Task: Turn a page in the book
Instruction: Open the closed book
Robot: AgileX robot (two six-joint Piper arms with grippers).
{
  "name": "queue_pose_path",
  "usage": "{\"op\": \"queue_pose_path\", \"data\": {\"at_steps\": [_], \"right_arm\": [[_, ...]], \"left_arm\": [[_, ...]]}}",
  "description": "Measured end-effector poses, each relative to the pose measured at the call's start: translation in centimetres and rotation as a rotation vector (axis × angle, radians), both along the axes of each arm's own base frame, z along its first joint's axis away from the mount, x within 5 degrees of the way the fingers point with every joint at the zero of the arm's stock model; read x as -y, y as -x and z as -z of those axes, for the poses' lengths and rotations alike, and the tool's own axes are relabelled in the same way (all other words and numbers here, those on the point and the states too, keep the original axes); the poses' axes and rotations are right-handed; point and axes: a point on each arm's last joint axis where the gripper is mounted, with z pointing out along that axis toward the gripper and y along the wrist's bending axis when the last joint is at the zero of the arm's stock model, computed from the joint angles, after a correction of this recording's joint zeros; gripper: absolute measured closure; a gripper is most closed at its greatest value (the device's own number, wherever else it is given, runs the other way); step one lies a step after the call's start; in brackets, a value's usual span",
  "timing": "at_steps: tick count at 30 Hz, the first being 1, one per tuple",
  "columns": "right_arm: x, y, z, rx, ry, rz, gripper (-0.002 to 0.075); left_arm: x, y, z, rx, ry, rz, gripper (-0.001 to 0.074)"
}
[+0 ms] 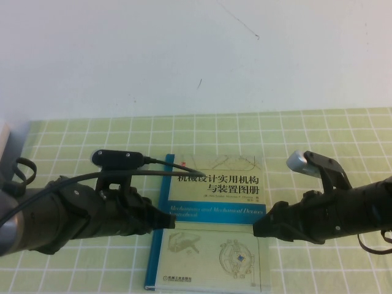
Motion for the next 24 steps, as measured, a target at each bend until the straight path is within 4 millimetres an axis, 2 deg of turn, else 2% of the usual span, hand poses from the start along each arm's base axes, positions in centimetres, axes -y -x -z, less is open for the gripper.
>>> {"op": "queue_pose_path", "data": {"at_steps": [10, 19, 24], "right_arm": [[-0.1, -0.1, -0.1, 0.012, -0.002, -0.009, 0.0263], [0.2, -0.3, 0.0, 0.029, 0.021, 0.012, 0.0263], [1.0, -0.9, -0.1, 0.052, 0.021, 0.046, 0.0263]], "left_arm": [[-0.5, -0.4, 2.8, -0.111, -0.011, -0.014, 0.0738], [0.5, 0.1, 3.4, -0.131, -0.017, 0.028, 0.0738], [1.0, 0.0, 3.3, -0.117, -0.021, 0.038, 0.0738]]}}
